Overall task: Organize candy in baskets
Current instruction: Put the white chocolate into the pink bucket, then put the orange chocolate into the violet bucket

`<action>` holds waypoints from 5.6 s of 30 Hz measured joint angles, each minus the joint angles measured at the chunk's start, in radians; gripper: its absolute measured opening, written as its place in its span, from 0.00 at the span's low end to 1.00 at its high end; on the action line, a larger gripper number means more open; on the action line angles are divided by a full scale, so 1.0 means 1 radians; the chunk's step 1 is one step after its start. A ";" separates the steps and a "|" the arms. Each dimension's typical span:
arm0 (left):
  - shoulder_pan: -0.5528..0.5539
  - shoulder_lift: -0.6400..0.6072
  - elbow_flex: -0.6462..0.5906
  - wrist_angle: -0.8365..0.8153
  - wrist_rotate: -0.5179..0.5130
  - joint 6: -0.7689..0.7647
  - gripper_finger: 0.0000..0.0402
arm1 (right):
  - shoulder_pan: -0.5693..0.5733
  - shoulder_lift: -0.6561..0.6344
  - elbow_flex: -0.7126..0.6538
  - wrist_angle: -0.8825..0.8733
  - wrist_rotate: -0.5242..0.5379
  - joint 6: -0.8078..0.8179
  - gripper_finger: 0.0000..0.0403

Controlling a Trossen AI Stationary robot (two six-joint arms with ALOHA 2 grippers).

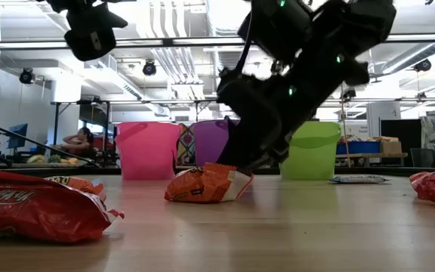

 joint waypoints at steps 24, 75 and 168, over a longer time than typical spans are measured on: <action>0.048 0.033 0.000 0.162 -0.004 -0.053 0.28 | 0.038 -0.379 0.001 -0.037 0.221 -0.159 0.02; 0.219 0.258 0.123 0.555 -0.094 0.285 0.02 | 0.036 -0.526 0.003 0.090 0.365 -0.285 0.26; 0.444 -0.012 0.320 -0.173 0.197 0.344 0.32 | -0.033 -0.558 0.267 -1.278 -0.390 0.818 0.44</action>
